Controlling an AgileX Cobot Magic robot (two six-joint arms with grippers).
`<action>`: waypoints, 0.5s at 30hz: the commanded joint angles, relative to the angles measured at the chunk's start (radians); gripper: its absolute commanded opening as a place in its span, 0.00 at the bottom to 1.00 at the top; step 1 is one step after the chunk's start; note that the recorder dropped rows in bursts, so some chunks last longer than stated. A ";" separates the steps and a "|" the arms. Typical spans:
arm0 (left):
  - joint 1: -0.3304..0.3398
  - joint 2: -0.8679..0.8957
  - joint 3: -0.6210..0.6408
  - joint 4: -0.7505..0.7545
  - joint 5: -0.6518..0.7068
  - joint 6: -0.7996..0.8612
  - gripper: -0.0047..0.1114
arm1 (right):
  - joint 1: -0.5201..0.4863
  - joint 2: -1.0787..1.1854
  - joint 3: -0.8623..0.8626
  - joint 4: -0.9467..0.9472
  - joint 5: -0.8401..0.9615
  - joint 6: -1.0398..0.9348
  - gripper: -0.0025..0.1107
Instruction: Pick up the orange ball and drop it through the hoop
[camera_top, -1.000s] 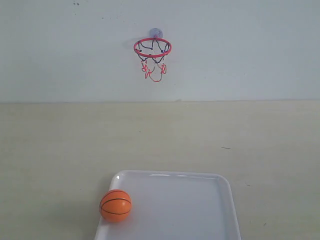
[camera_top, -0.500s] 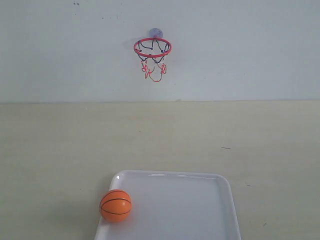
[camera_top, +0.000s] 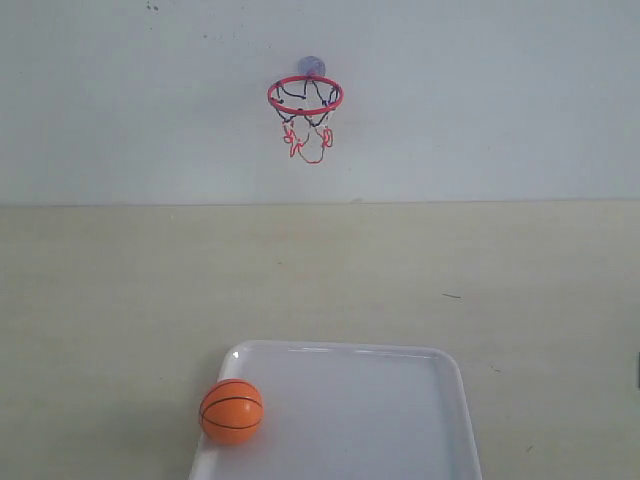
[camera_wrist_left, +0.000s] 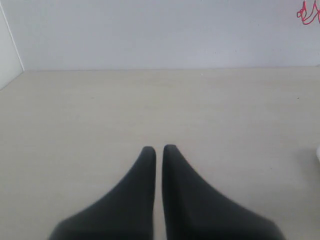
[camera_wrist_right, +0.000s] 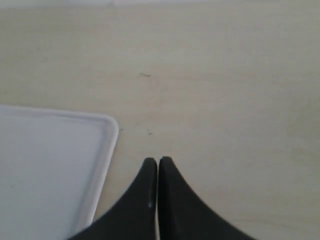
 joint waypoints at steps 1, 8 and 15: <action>0.004 -0.003 0.003 -0.002 -0.003 0.004 0.08 | 0.089 0.234 -0.155 0.022 -0.030 -0.035 0.02; 0.004 -0.003 0.003 -0.002 -0.003 0.004 0.08 | 0.113 0.499 -0.248 0.135 -0.206 0.085 0.02; 0.004 -0.003 0.003 -0.002 -0.003 0.004 0.08 | 0.597 0.759 -0.470 0.146 -0.061 -0.212 0.02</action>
